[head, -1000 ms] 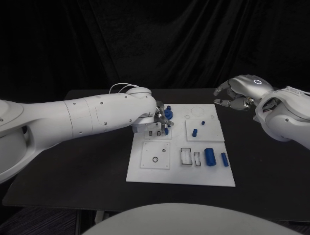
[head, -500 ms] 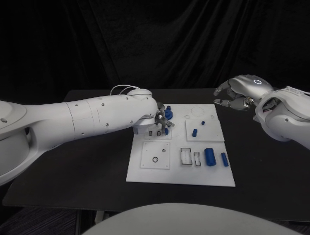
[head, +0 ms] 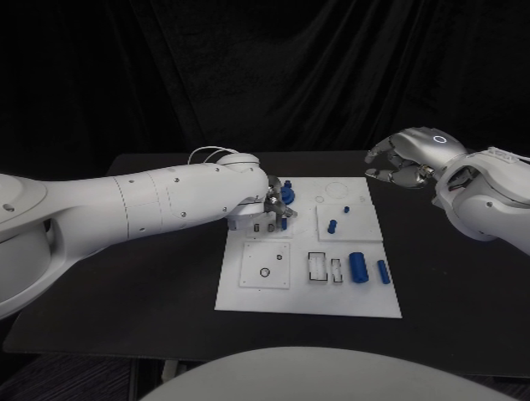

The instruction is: Assemble the parts on the task board

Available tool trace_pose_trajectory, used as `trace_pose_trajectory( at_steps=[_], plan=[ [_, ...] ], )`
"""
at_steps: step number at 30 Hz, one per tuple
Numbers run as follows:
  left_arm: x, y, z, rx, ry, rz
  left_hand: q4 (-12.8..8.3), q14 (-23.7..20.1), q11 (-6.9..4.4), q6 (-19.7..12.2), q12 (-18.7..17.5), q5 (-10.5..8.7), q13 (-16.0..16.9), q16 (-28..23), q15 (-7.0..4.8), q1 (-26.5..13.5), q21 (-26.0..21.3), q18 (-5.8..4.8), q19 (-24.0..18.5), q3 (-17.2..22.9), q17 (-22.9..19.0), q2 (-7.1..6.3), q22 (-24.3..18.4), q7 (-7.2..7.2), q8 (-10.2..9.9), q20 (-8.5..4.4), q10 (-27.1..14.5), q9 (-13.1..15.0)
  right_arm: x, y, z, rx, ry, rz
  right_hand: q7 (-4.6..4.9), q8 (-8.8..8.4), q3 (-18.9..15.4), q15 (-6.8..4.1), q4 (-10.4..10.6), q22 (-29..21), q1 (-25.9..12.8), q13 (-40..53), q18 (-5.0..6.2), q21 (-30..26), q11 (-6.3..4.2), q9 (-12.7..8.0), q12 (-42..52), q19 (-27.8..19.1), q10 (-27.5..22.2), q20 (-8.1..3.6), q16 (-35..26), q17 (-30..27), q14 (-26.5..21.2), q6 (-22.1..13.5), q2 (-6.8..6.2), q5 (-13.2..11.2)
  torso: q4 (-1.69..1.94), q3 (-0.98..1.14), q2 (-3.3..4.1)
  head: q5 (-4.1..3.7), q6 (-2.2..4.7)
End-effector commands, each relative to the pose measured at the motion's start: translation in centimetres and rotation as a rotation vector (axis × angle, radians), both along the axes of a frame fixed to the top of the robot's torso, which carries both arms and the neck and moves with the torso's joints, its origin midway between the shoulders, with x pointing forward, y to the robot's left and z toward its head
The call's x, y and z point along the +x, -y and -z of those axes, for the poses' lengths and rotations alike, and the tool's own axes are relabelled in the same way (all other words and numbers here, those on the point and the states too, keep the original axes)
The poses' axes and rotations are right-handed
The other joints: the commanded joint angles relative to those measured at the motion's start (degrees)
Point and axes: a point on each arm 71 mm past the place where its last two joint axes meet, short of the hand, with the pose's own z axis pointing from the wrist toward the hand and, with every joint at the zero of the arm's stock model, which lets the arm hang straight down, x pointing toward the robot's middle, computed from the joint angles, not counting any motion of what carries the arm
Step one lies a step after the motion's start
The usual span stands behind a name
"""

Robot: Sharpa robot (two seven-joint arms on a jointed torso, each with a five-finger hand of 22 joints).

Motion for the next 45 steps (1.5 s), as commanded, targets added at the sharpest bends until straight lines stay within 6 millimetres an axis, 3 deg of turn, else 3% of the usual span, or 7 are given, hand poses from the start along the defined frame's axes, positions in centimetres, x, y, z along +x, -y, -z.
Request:
trace_pose_trajectory(
  at_steps=[1, 10, 37, 45],
  plan=[
    [0.0, 0.4, -0.1, -0.031, 0.015, 0.011, 0.08, 6.16, -0.27, 0.04, 0.15, 0.37, 15.05, 0.15, -0.39, 0.08, -0.37, -0.64, 3.19, 0.30, 15.10, -0.45, 11.40, -0.03, -0.18, -0.36, 5.89, 0.04, 0.1, 0.2, 0.0, -0.004, -0.001, 0.019, -0.04, -0.19, 0.30, 0.20, 0.08, 11.73, 0.42, 15.09, 0.73, -0.21, 0.36, -0.06, 0.15, 1.25, 5.94, 0.05, -0.23, 13.61, 5.53, 0.37, -0.05, 0.18, -0.02, -0.01, -0.02, 0.11, -0.01],
    [0.0, 0.4, 0.0, -0.025, 0.005, 0.018, -0.44, 6.16, -0.23, -0.05, 0.15, 0.40, 15.05, 0.15, -0.37, 0.36, -0.51, -0.58, 3.01, 0.81, 15.10, -0.73, 11.17, 0.02, -0.69, -0.35, 5.89, 0.53, 0.1, 0.2, 0.0, -0.009, -0.007, 0.022, -0.03, -0.19, 0.28, 0.20, 0.13, 11.72, 0.35, 15.09, 0.74, -0.25, 0.37, -0.07, 0.15, 1.24, 5.94, 0.06, -0.27, 13.58, 5.52, 0.41, -0.07, 0.12, 0.09, -0.01, -0.08, 0.17, -0.01],
    [-0.4, 0.4, 1.1, 0.000, -0.038, 0.031, -1.17, 6.16, -0.04, -0.50, 0.15, 0.16, 15.05, 0.15, -0.20, 0.45, -0.73, -0.49, 2.75, 1.56, 15.10, -1.15, 10.85, 0.23, -1.62, -0.22, 5.89, 1.46, 0.1, 0.2, 0.1, -0.014, -0.013, 0.025, -0.04, -0.16, 0.25, 0.21, 0.21, 11.72, 0.24, 15.09, 0.74, -0.25, 0.38, -0.07, 0.15, 1.24, 5.94, 0.06, -0.34, 13.53, 5.51, 0.50, -0.09, 0.02, -0.04, 0.00, -0.04, 0.01, -0.01],
    [-0.5, 0.4, 1.3, 0.001, -0.045, 0.035, -2.12, 6.16, -0.03, -0.67, 0.15, 1.37, 15.05, 0.15, -0.16, 0.75, -0.83, -0.46, 2.68, 2.81, 15.10, -1.25, 10.78, 0.19, -2.01, -0.17, 5.89, 2.85, 0.1, 0.2, 0.1, -0.015, -0.015, 0.025, -0.05, -0.13, 0.25, 0.22, 0.25, 11.70, 0.20, 15.09, 0.75, -0.30, 0.38, -0.08, 0.15, 1.23, 5.94, 0.07, -0.41, 13.47, 5.49, 0.60, -0.12, -0.04, -0.04, -0.03, -0.03, 0.03, -0.01]
  ],
)
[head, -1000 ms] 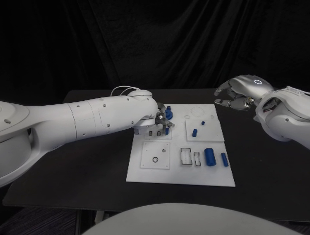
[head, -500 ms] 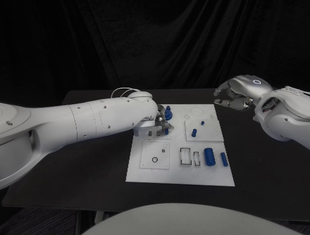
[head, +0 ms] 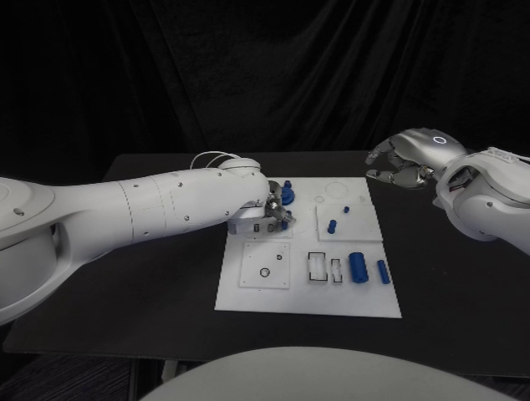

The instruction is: Assemble the parts on the task board

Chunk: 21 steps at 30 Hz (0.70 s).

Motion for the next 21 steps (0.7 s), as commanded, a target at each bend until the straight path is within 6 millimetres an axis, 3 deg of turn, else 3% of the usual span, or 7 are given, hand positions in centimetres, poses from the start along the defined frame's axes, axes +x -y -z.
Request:
trace_pose_trajectory(
  at_steps=[1, 5, 16, 17, 21],
  plan=[
    [-0.17, 0.28, 0.15, -0.008, -0.012, 0.020, -0.22, 6.16, -0.06, -0.49, 0.15, 0.56, 15.05, 0.15, -0.17, 0.02, -0.41, -0.45, 2.66, 0.67, 15.07, -0.54, 10.72, -0.02, -0.44, -0.17, 5.88, 0.44, 0.05, 0.13, -0.01, -0.005, -0.002, 0.018, 0.15, -0.13, 0.08, 0.22, 0.09, 11.68, 0.20, 15.10, 0.75, -0.30, 0.39, -0.09, 0.15, 1.23, 5.95, 0.07, -0.19, 13.47, 5.49, 0.40, -0.12, -0.03, 0.03, -0.02, 0.00, -0.03, -0.01],
    [-0.20, 0.26, 0.25, -0.008, -0.015, 0.023, -1.54, 6.16, -0.11, -0.63, 0.15, 2.59, 15.05, 0.15, -0.21, 0.27, -0.49, -0.43, 2.62, 2.75, 15.07, -1.02, 10.69, -0.08, -1.21, -0.20, 5.88, 1.84, 0.05, 0.15, -0.01, -0.006, -0.003, 0.019, 0.15, -0.13, 0.08, 0.22, 0.09, 11.68, 0.20, 15.10, 0.75, -0.30, 0.39, -0.09, 0.15, 1.23, 5.95, 0.07, -0.19, 13.47, 5.49, 0.40, -0.12, -0.03, 0.09, 0.00, -0.02, -0.06, -0.01],
    [-0.28, 0.19, 0.48, -0.009, -0.022, 0.026, -3.42, 6.16, -0.13, -0.51, 0.15, 4.58, 15.05, 0.15, -0.22, -0.16, -0.71, -0.36, 2.43, 6.92, 15.07, -1.99, 10.50, -0.10, -2.70, -0.21, 5.88, 3.58, 0.09, 0.20, 0.03, -0.009, -0.006, 0.022, 0.15, -0.12, 0.09, 0.22, 0.11, 11.65, 0.18, 15.10, 0.77, -0.41, 0.38, -0.09, 0.15, 1.19, 5.95, 0.07, -0.28, 13.40, 5.46, 0.46, -0.13, -0.06, 0.05, -0.01, -0.07, -0.03, -0.01],
    [-0.28, 0.17, 0.49, -0.010, -0.021, 0.025, -4.03, 6.16, -0.15, -0.34, 0.15, 5.81, 15.05, 0.15, -0.26, -0.50, -0.73, -0.36, 2.44, 8.44, 15.07, -2.47, 10.52, -0.10, -3.12, -0.22, 5.88, 4.14, 0.09, 0.21, 0.04, -0.009, -0.006, 0.023, 0.15, -0.12, 0.09, 0.22, 0.11, 11.65, 0.18, 15.10, 0.77, -0.41, 0.38, -0.09, 0.15, 1.19, 5.95, 0.07, -0.28, 13.40, 5.46, 0.46, -0.13, -0.06, 0.04, 0.00, -0.04, -0.02, -0.01],
    [-0.26, 0.08, 0.50, -0.014, -0.016, 0.019, -5.20, 6.16, -0.19, -0.05, 0.15, 7.54, 15.05, 0.15, -0.29, -0.96, -0.76, -0.36, 2.46, 11.15, 15.07, -3.28, 10.57, -0.16, -3.73, -0.31, 5.88, 5.01, 0.11, 0.24, 0.06, -0.011, -0.008, 0.025, 0.14, -0.08, 0.10, 0.22, 0.12, 11.63, 0.18, 15.10, 0.79, -0.48, 0.38, -0.09, 0.15, 1.16, 5.95, 0.07, -0.31, 13.38, 5.46, 0.56, -0.12, -0.09, 0.05, -0.01, -0.04, -0.06, -0.01]
  ],
)
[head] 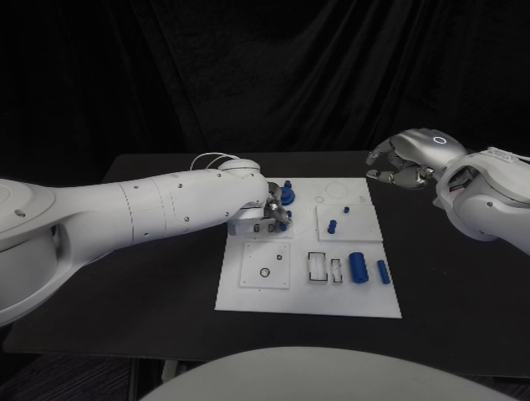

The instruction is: Assemble the parts on the task board

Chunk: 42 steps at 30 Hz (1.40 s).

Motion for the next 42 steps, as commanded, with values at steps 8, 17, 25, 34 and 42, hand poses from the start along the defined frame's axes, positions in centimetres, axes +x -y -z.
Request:
trace_pose_trajectory(
  at_steps=[8, 17, 25, 34, 42],
  plan=[
    [-0.2, -0.1, 0.2, -0.017, 0.003, 0.001, -3.44, 6.16, -0.33, 1.66, 0.15, 3.51, 15.06, 0.15, -0.41, -3.13, -0.34, -0.40, 2.61, 9.58, 15.08, -3.23, 10.80, -0.33, -1.99, -0.38, 5.88, 2.83, 0.1, 0.3, 0.1, -0.011, -0.009, 0.024, -0.06, -0.08, 0.11, 0.22, 0.13, 11.64, 0.18, 15.10, 0.79, -0.26, 0.38, -0.09, 0.15, 1.16, 5.96, 0.07, -0.31, 13.38, 5.46, 0.36, -0.11, -0.08, 0.00, 0.00, 0.03, 0.07, -0.01],
    [-0.3, -0.8, 0.2, -0.020, 0.012, -0.018, -4.41, 6.16, -0.38, 2.37, 0.15, 3.50, 15.06, 0.15, -0.47, -4.54, -0.37, -0.41, 2.65, 12.65, 15.08, -3.95, 10.88, -0.37, -2.69, -0.43, 5.88, 3.63, 0.1, 0.4, 0.1, -0.016, -0.014, 0.029, -0.07, -0.05, 0.15, 0.22, 0.13, 11.58, 0.20, 15.10, 0.83, -0.45, 0.38, -0.09, 0.15, 1.08, 5.96, 0.07, -0.46, 13.27, 5.42, 0.47, -0.07, -0.10, 0.05, -0.02, 0.05, 0.35, -0.01],
    [-0.3, -1.5, 0.2, -0.017, 0.016, -0.035, -4.40, 6.16, -0.38, 2.62, 0.15, 3.18, 15.06, 0.15, -0.48, -5.22, -0.33, -0.43, 2.72, 13.30, 15.08, -4.14, 10.97, -0.36, -2.92, -0.44, 5.88, 3.88, 0.1, 0.6, 0.2, -0.009, -0.031, 0.038, -0.06, -0.05, 0.16, 0.22, 0.15, 11.54, 0.19, 15.10, 0.86, -0.59, 0.38, -0.10, 0.15, 1.03, 5.96, 0.08, -0.53, 13.22, 5.40, 0.50, -0.07, -0.14, 0.16, 0.03, -0.02, 0.38, -0.01],
    [-0.3, -2.2, 0.2, -0.017, 0.020, -0.050, -4.31, 6.16, -0.39, 2.81, 0.15, 2.88, 15.06, 0.15, -0.49, -5.67, -0.31, -0.45, 2.77, 13.64, 15.08, -4.18, 11.03, -0.37, -3.05, -0.45, 5.88, 4.04, 0.1, 0.6, 0.3, -0.006, -0.038, 0.043, -0.06, -0.05, 0.17, 0.22, 0.15, 11.54, 0.19, 15.10, 0.86, -0.60, 0.39, -0.10, 0.15, 1.02, 5.96, 0.08, -0.53, 13.22, 5.40, 0.51, -0.07, -0.15, 0.10, -0.03, 0.00, 0.65, -0.01],
    [-0.3, -2.7, 0.3, -0.010, 0.016, -0.058, -4.19, 6.16, -0.37, 2.66, 0.15, 2.52, 15.06, 0.15, -0.50, -6.14, -0.32, -0.44, 2.78, 13.99, 15.08, -4.22, 11.04, -0.31, -3.41, -0.47, 5.88, 4.15, 0.2, 0.7, 0.4, -0.006, -0.041, 0.045, -0.04, -0.06, 0.20, 0.23, 0.15, 11.50, 0.22, 15.10, 0.89, -0.73, 0.40, -0.12, 0.15, 0.97, 5.96, 0.08, -0.56, 13.19, 5.39, 0.53, -0.05, -0.20, 0.06, -0.04, 0.01, 0.50, -0.01]
  ],
)
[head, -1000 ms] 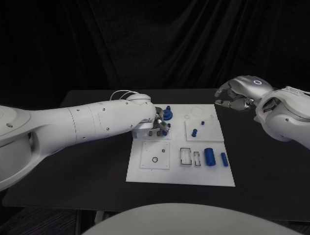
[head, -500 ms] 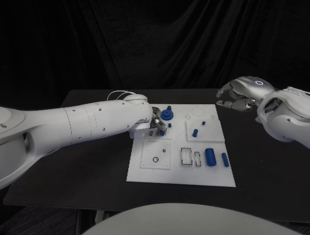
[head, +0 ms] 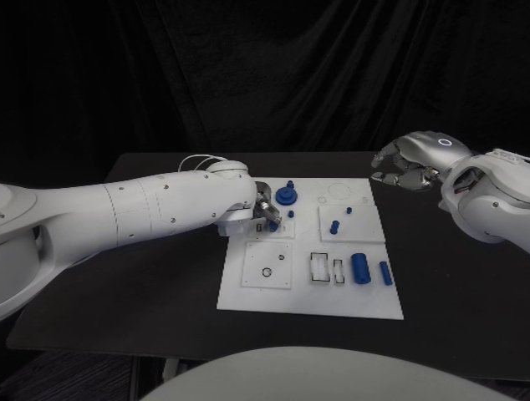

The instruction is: Assemble the parts on the task board

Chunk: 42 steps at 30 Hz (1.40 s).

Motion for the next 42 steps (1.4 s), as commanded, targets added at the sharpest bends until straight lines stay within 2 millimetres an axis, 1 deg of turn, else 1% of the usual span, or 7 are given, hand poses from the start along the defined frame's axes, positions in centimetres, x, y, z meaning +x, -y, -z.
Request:
trace_pose_trajectory(
  at_steps=[1, 7, 32, 36, 37, 39, 42],
  plan=[
    [-0.1, 0.0, 0.1, -0.005, 0.000, -0.003, -0.15, 5.95, -0.37, 0.23, 0.15, -0.41, 15.06, 0.15, -0.28, -0.70, -0.29, -0.46, 2.82, 0.54, 15.09, 0.00, 11.10, -0.12, -0.35, -0.47, 5.88, 0.11, 0.0, 0.2, 0.1, -0.005, -0.009, 0.021, -0.04, -0.06, 0.20, 0.23, 0.15, 11.47, 0.22, 15.10, 0.89, -0.13, 0.40, -0.08, 0.15, 0.97, 5.96, 0.08, -0.34, 13.19, 5.39, 0.53, -0.05, -0.20, -0.05, -0.01, 0.01, -0.09, -0.01],
    [-0.1, -0.2, 0.3, 0.004, -0.012, -0.001, -0.07, 5.95, -0.33, 0.25, 0.15, -1.17, 15.06, 0.15, -0.26, -1.07, -0.34, -0.44, 2.79, 0.77, 15.09, 0.00, 11.05, -0.08, -0.63, -0.46, 5.88, 0.26, 0.1, 0.2, 0.2, -0.006, -0.012, 0.022, -0.04, -0.06, 0.20, 0.23, 0.15, 11.47, 0.22, 15.10, 0.89, -0.13, 0.40, -0.08, 0.15, 0.97, 5.96, 0.08, -0.34, 13.19, 5.39, 0.53, -0.05, -0.20, -0.14, 0.01, 0.02, 0.14, -0.01],
    [-0.6, -0.6, 1.0, 0.015, -0.042, 0.006, -0.04, 5.95, -0.30, 0.28, 0.15, -1.94, 15.06, 0.15, -0.22, -1.34, -0.54, -0.36, 2.56, 1.05, 15.09, 0.10, 10.79, -0.04, -0.95, -0.43, 5.88, 0.40, 0.1, 0.4, 0.2, -0.010, -0.016, 0.029, -0.03, -0.08, 0.23, 0.24, 0.14, 11.46, 0.25, 15.10, 0.89, -0.15, 0.41, -0.10, 0.15, 0.96, 5.96, 0.09, -0.38, 13.16, 5.38, 0.56, -0.06, -0.22, -0.13, 0.01, -0.03, -0.03, -0.01],
    [-0.7, -0.6, 1.1, 0.015, -0.044, 0.006, -0.04, 5.95, -0.23, 0.32, 0.15, -3.57, 15.06, 0.15, -0.15, -1.71, -0.58, -0.36, 2.55, 1.22, 15.09, 0.13, 10.79, 0.03, -1.43, -0.37, 5.88, 0.62, 0.1, 0.4, 0.3, -0.011, -0.017, 0.030, -0.03, -0.08, 0.23, 0.24, 0.14, 11.46, 0.25, 15.10, 0.89, -0.15, 0.41, -0.10, 0.15, 0.96, 5.96, 0.09, -0.38, 13.16, 5.38, 0.56, -0.06, -0.22, -0.14, 0.00, -0.05, 0.01, -0.01],
    [-0.7, -0.6, 1.2, 0.015, -0.044, 0.006, 0.21, 5.95, -0.15, 0.32, 0.15, -6.02, 15.06, 0.15, -0.07, -2.16, -0.66, -0.33, 2.47, 1.09, 15.09, 0.21, 10.72, 0.11, -1.88, -0.29, 5.88, 0.75, 0.1, 0.4, 0.3, -0.011, -0.017, 0.030, -0.03, -0.08, 0.23, 0.24, 0.14, 11.46, 0.25, 15.10, 0.89, -0.15, 0.41, -0.10, 0.15, 0.96, 5.96, 0.09, -0.38, 13.16, 5.38, 0.56, -0.06, -0.22, -0.13, -0.01, -0.04, -0.02, -0.01],
    [-0.7, -0.6, 1.2, 0.014, -0.045, 0.004, 1.58, 5.95, 0.16, 0.01, 0.15, -9.46, 15.06, 0.15, 0.16, -3.61, -0.70, -0.34, 2.47, -0.15, 15.09, 0.16, 10.75, 0.49, -3.06, -0.09, 5.88, 0.57, 0.1, 0.4, 0.3, -0.012, -0.018, 0.030, -0.03, -0.08, 0.23, 0.24, 0.14, 11.46, 0.25, 15.10, 0.89, -0.15, 0.41, -0.10, 0.15, 0.96, 5.96, 0.09, -0.38, 13.16, 5.38, 0.56, -0.06, -0.22, -0.13, -0.01, -0.02, 0.00, -0.01],
    [-0.8, -0.6, 1.4, 0.012, -0.044, 0.002, 4.14, 5.95, 0.82, -0.81, 0.15, -12.99, 15.06, 0.15, 0.69, -5.72, -0.78, -0.32, 2.42, -2.79, 15.09, -0.25, 10.72, 1.29, -5.41, 0.30, 5.88, -0.56, 0.1, 0.4, 0.3, -0.013, -0.020, 0.031, -0.03, -0.08, 0.23, 0.24, 0.14, 11.46, 0.25, 15.10, 0.89, -0.15, 0.41, -0.10, 0.15, 0.96, 5.96, 0.09, -0.38, 13.16, 5.38, 0.56, -0.06, -0.22, -0.14, 0.00, -0.01, -0.02, -0.01]
  ],
)
